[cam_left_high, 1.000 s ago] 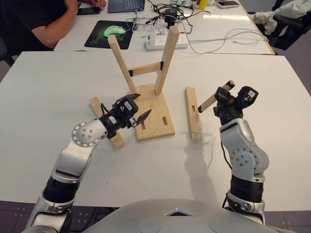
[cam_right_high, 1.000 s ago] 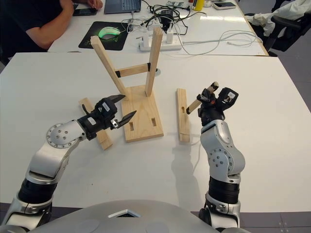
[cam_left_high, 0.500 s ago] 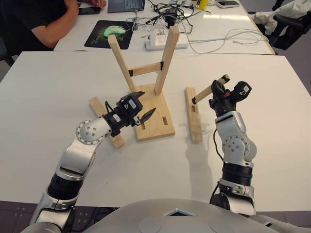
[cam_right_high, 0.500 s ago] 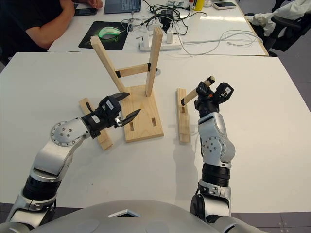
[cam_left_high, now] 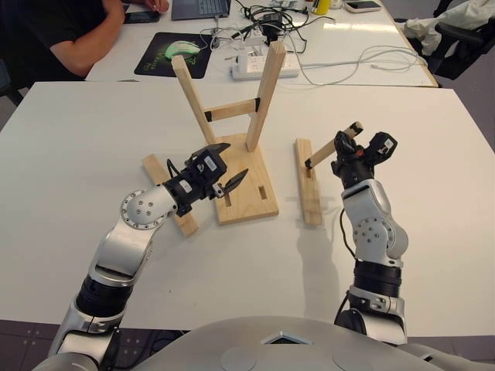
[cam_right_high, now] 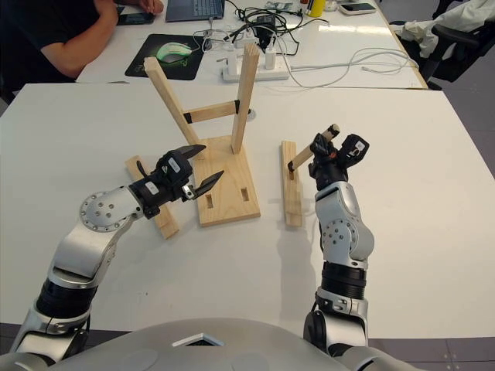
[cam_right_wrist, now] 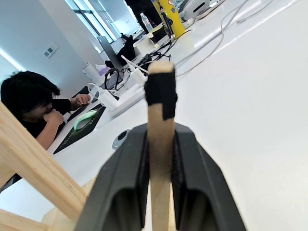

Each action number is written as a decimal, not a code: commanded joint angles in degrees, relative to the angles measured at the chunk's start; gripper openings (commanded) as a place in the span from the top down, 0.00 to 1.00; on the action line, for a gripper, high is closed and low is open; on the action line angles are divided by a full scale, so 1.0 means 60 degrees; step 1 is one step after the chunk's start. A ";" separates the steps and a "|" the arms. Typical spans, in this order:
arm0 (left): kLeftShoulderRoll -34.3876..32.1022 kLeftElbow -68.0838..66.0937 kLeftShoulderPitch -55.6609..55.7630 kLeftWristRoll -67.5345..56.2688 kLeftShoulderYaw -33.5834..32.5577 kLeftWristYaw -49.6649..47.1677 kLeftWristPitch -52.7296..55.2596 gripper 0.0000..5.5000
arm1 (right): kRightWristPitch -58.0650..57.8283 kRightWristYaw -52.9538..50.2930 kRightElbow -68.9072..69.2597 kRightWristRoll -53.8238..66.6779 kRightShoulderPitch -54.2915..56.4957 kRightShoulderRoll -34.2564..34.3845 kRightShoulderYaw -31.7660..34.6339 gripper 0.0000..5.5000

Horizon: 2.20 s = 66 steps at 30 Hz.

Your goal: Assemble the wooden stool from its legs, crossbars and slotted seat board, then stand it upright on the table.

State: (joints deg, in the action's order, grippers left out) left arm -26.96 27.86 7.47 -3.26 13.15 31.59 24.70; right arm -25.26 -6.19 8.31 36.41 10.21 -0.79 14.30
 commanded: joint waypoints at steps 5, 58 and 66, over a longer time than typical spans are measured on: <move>-0.0020 0.0134 -0.0016 0.0019 -0.0061 -0.0006 0.0069 0.40 | -0.0145 0.0126 0.0194 -0.0255 -0.0320 0.0057 -0.0105 0.92; -0.0010 0.0711 0.0210 -0.0098 -0.0221 0.0053 0.0502 0.40 | 0.4920 0.3616 -0.2309 -0.4113 -0.3394 -0.1270 -0.2100 0.92; -0.0043 0.0545 0.0357 -0.0133 -0.0230 0.0116 0.0446 0.40 | 0.4822 0.3612 -0.2529 -0.4300 -0.3224 -0.1201 -0.2367 0.92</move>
State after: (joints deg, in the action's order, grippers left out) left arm -26.79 31.79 8.77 -3.91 12.21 31.85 27.48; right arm 10.30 16.08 -0.84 12.86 -4.95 -7.93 1.37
